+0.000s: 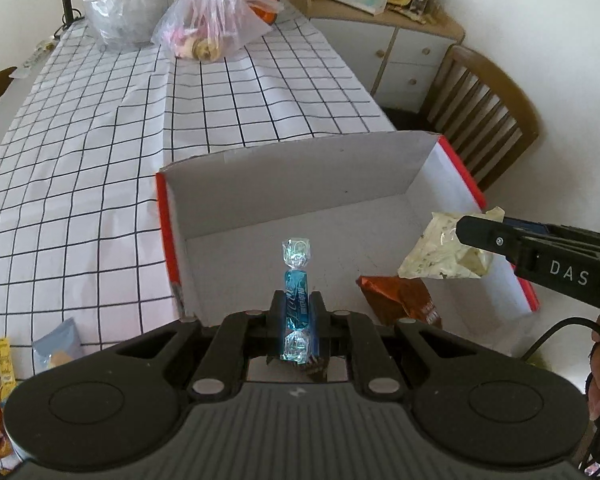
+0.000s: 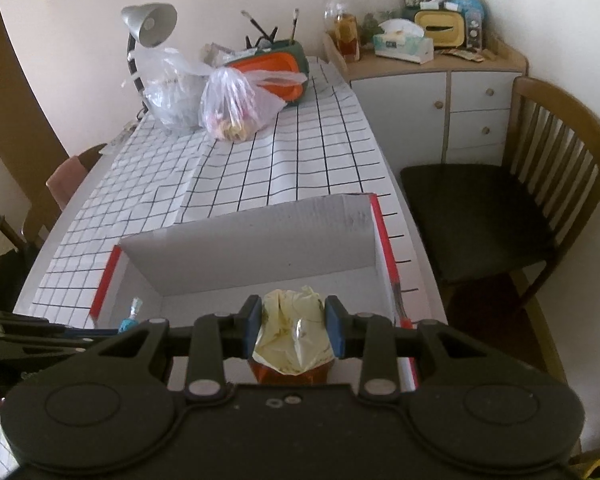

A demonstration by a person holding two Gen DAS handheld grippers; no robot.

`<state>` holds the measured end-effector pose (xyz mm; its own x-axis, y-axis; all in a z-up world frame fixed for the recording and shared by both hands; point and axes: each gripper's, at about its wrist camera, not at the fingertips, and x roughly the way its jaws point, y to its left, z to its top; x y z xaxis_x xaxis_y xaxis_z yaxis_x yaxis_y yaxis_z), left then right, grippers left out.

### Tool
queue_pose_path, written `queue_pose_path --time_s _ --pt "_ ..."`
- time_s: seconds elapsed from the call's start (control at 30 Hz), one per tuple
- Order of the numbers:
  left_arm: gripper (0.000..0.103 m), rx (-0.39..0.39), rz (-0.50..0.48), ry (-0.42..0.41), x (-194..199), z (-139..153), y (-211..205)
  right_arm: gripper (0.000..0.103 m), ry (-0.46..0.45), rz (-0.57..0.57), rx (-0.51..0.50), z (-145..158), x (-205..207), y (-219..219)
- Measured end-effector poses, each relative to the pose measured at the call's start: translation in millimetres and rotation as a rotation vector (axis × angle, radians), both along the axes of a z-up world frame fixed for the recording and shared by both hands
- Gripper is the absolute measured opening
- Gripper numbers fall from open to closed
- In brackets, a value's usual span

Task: Organize snacks
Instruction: 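Carry the blue candy and cream bread bag over the red box with both tools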

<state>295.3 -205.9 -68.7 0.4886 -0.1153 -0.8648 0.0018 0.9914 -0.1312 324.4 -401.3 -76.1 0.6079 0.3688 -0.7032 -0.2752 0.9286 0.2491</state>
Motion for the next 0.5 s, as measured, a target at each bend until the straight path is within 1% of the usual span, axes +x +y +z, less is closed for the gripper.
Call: queue_pose_path --time_s 0.2,0.5 --pt "0.011 0.020 0.019 0.084 26 -22 -3 0.033 0.057 0.028 -0.020 -16 25 8" --pt "0.011 0.044 0.036 0.208 43 -50 -4 0.034 0.106 0.068 -0.058 -34 32 19"
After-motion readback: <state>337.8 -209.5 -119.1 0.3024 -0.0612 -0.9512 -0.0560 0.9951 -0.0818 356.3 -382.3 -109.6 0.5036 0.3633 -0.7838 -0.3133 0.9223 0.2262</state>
